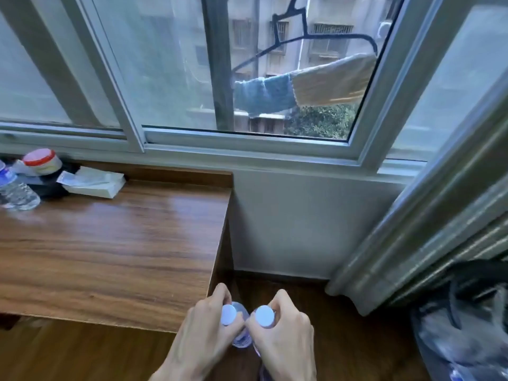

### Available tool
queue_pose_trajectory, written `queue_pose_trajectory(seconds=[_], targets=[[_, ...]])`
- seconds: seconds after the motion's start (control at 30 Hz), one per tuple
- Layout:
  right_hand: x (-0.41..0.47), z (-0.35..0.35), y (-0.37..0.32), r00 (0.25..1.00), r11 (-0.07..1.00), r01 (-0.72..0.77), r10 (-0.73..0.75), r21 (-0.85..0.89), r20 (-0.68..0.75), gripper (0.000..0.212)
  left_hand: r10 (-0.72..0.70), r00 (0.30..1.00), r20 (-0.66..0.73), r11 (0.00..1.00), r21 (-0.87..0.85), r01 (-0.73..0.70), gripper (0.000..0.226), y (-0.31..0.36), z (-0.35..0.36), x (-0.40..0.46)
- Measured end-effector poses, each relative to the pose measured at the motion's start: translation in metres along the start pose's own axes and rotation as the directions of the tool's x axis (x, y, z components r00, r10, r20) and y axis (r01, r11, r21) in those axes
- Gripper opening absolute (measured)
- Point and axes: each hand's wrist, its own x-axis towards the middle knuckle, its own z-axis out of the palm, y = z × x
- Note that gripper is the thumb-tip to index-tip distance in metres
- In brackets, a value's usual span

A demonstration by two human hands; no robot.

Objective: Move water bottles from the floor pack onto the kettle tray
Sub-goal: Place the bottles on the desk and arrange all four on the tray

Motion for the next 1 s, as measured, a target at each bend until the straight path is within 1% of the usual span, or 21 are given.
queue_pose_trajectory(seconds=[0.07, 0.17, 0.23, 0.4, 0.53, 0.63, 0.77, 0.9, 1.0], targets=[[0.003, 0.005, -0.024, 0.999, 0.997, 0.052, -0.052, 0.056, 0.005, 0.042, -0.02, 0.998, -0.066, 1.0, -0.025, 0.018, 0.031, -0.01, -0.027, 0.004], [0.011, 0.023, -0.069, 0.989, 0.983, 0.143, -0.138, 0.112, -0.045, 0.043, -0.056, 0.989, -0.14, 0.998, -0.049, 0.049, 0.033, -0.032, -0.067, 0.011], [0.017, 0.042, -0.098, 0.982, 0.97, 0.188, -0.182, 0.153, -0.054, 0.044, -0.054, 0.981, -0.186, 0.998, -0.051, 0.045, 0.034, -0.05, -0.095, 0.017], [0.03, 0.086, -0.17, 0.954, 0.948, 0.298, -0.292, 0.109, -0.065, 0.042, -0.061, 0.958, -0.282, 0.998, -0.025, 0.056, 0.03, -0.097, -0.165, 0.034], [0.036, 0.127, -0.225, 0.932, 0.922, 0.363, -0.358, 0.133, -0.064, 0.042, -0.078, 0.944, -0.32, 0.997, -0.003, 0.081, 0.032, -0.139, -0.216, 0.047], [0.042, 0.16, -0.262, 0.921, 0.903, 0.389, -0.388, 0.183, -0.042, 0.041, -0.082, 0.932, -0.354, 0.996, 0.007, 0.091, 0.031, -0.172, -0.249, 0.057], [0.051, 0.204, -0.309, 0.914, 0.899, 0.402, -0.404, 0.171, -0.028, 0.043, -0.102, 0.912, -0.396, 0.993, 0.02, 0.12, 0.03, -0.214, -0.29, 0.07], [0.06, 0.24, -0.355, 0.907, 0.895, 0.409, -0.42, 0.177, 0.026, 0.041, -0.147, 0.89, -0.431, 0.984, 0.028, 0.176, 0.029, -0.253, -0.327, 0.086], [0.069, 0.267, -0.385, 0.905, 0.896, 0.399, -0.419, 0.195, 0.074, 0.042, -0.201, 0.881, -0.427, 0.972, 0.023, 0.233, 0.029, -0.282, -0.352, 0.102]])
